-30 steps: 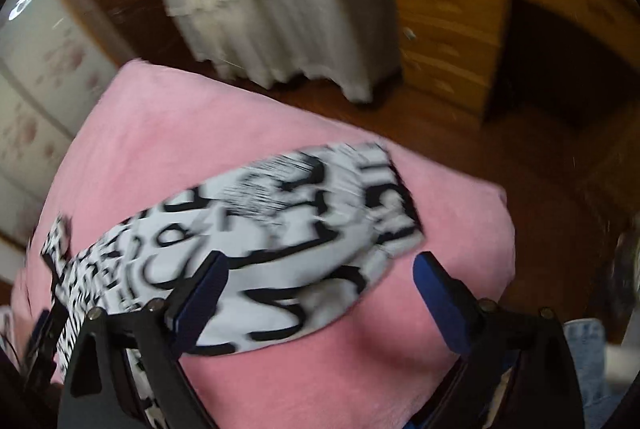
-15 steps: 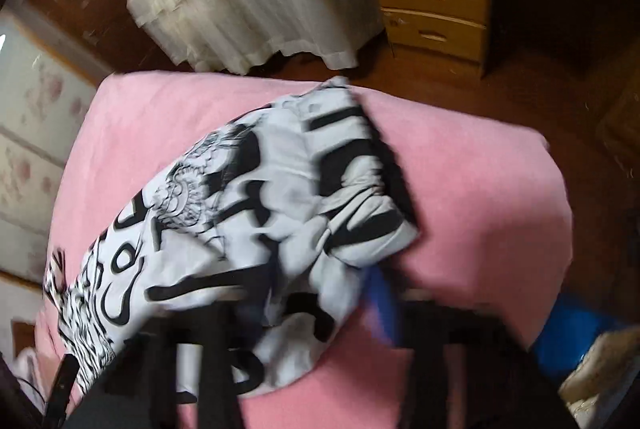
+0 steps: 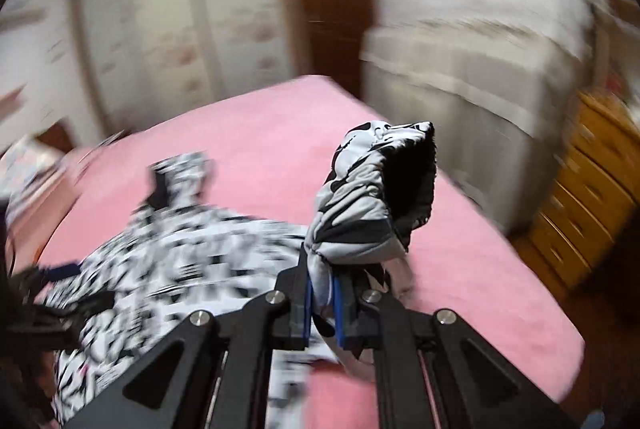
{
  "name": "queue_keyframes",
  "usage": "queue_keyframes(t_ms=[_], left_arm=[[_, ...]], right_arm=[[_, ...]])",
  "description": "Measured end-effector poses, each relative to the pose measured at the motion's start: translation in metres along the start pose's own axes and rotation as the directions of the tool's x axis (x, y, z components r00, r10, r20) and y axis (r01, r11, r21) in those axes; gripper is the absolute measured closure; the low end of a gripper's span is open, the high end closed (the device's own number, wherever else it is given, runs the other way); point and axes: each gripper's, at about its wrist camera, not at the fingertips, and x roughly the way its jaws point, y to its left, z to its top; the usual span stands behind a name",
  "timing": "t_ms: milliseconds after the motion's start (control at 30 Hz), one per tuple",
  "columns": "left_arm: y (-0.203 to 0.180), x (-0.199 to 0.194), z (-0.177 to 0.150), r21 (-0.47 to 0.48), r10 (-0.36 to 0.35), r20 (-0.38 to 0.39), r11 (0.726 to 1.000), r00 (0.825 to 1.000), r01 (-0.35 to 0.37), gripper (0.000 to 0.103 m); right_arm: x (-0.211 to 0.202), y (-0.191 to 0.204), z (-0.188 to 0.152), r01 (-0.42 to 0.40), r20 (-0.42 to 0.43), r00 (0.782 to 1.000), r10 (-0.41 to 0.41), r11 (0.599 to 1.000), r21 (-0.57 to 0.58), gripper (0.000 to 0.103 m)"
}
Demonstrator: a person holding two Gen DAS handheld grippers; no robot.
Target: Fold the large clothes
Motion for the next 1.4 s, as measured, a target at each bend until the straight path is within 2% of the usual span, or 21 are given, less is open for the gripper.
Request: queue_keyframes(t_ms=[67, 167, 233, 333, 433, 467, 500, 533, 633, 733, 833, 867, 933, 1000, 1067, 1100, 1200, 1267, 1300, 1367, 1400], left_arm=[[0.026, -0.014, -0.004, -0.022, 0.037, 0.014, 0.999, 0.999, -0.036, 0.005], [0.063, -0.026, -0.020, -0.065, 0.093, 0.015, 0.994, 0.996, -0.092, 0.005], [0.085, -0.026, -0.034, -0.104, 0.101, -0.007, 0.989, 0.995, -0.101, 0.005], [0.104, -0.012, -0.056, -0.140, 0.084, -0.066, 0.986, 0.994, -0.093, 0.005], [0.111, 0.003, -0.074, -0.140, 0.067, -0.118, 0.987, 0.991, -0.083, 0.005], [0.112, 0.008, -0.078, -0.144, 0.057, -0.129, 0.987, 0.990, -0.075, 0.005], [0.113, 0.013, -0.081, -0.155, 0.043, -0.138, 0.986, 0.990, -0.064, 0.005], [0.112, 0.018, -0.083, -0.168, 0.022, -0.144, 0.985, 0.989, -0.046, 0.005], [0.106, 0.034, -0.084, -0.216, -0.057, -0.153, 0.976, 0.987, 0.023, 0.005], [0.092, 0.054, -0.081, -0.264, -0.159, -0.164, 0.958, 0.973, 0.112, 0.005], [0.073, 0.083, -0.082, -0.327, -0.272, -0.178, 0.923, 0.946, 0.204, 0.005], [0.066, 0.094, -0.084, -0.362, -0.317, -0.188, 0.902, 0.929, 0.235, 0.006], [0.056, 0.113, -0.090, -0.429, -0.402, -0.202, 0.856, 0.893, 0.288, 0.018], [0.042, 0.131, -0.100, -0.492, -0.471, -0.218, 0.809, 0.855, 0.321, 0.024], [0.033, 0.140, -0.107, -0.528, -0.498, -0.215, 0.783, 0.840, 0.329, 0.024], [0.027, 0.146, -0.112, -0.553, -0.521, -0.206, 0.760, 0.828, 0.341, 0.024], [0.017, 0.158, -0.117, -0.614, -0.553, -0.167, 0.706, 0.816, 0.353, 0.024], [0.015, 0.164, -0.114, -0.643, -0.561, -0.128, 0.675, 0.818, 0.362, 0.024], [0.015, 0.167, -0.111, -0.657, -0.552, -0.111, 0.665, 0.826, 0.355, 0.026], [0.014, 0.175, -0.104, -0.690, -0.552, -0.072, 0.629, 0.831, 0.358, 0.047], [0.014, 0.178, -0.100, -0.697, -0.552, -0.063, 0.621, 0.832, 0.359, 0.077]], right_arm=[[0.013, 0.042, -0.001, -0.037, -0.012, 0.999, 0.037, 0.997, -0.067, 0.095], [0.040, 0.096, -0.021, -0.107, -0.092, 0.991, 0.095, 0.987, -0.124, 0.094], [0.059, 0.123, -0.040, -0.120, -0.154, 0.983, 0.096, 0.980, -0.157, 0.088], [0.087, 0.154, -0.076, -0.137, -0.263, 0.961, 0.081, 0.970, -0.201, 0.072], [0.084, 0.159, -0.095, -0.164, -0.299, 0.949, 0.102, 0.968, -0.190, 0.068], [0.079, 0.156, -0.096, -0.174, -0.299, 0.947, 0.115, 0.968, -0.179, 0.061], [0.073, 0.154, -0.095, -0.187, -0.295, 0.946, 0.132, 0.968, -0.168, 0.049], [0.065, 0.148, -0.094, -0.194, -0.278, 0.949, 0.146, 0.969, -0.152, 0.045], [0.044, 0.126, -0.086, -0.213, -0.232, 0.955, 0.187, 0.973, -0.091, 0.044], [0.029, 0.102, -0.085, -0.188, -0.191, 0.965, 0.178, 0.981, -0.039, 0.044], [0.024, 0.074, -0.090, -0.158, -0.182, 0.970, 0.160, 0.987, 0.026, 0.044], [0.022, 0.063, -0.093, -0.146, -0.182, 0.971, 0.153, 0.988, 0.050, 0.044], [0.022, 0.049, -0.098, -0.135, -0.187, 0.971, 0.148, 0.988, 0.080, 0.044], [0.023, 0.035, -0.105, -0.121, -0.196, 0.970, 0.140, 0.987, 0.108, 0.044], [0.024, 0.027, -0.110, -0.118, -0.203, 0.969, 0.141, 0.985, 0.122, 0.044], [0.026, 0.023, -0.113, -0.119, -0.206, 0.968, 0.144, 0.984, 0.131, 0.044], [0.034, 0.014, -0.119, -0.128, -0.213, 0.964, 0.160, 0.979, 0.156, 0.044], [0.036, 0.010, -0.121, -0.126, -0.216, 0.963, 0.159, 0.979, 0.160, 0.044], [0.037, 0.009, -0.122, -0.125, -0.218, 0.963, 0.159, 0.979, 0.161, 0.044], [0.041, 0.006, -0.123, -0.124, -0.220, 0.962, 0.159, 0.978, 0.165, 0.044], [0.042, 0.006, -0.123, -0.120, -0.220, 0.963, 0.155, 0.979, 0.164, 0.044]])
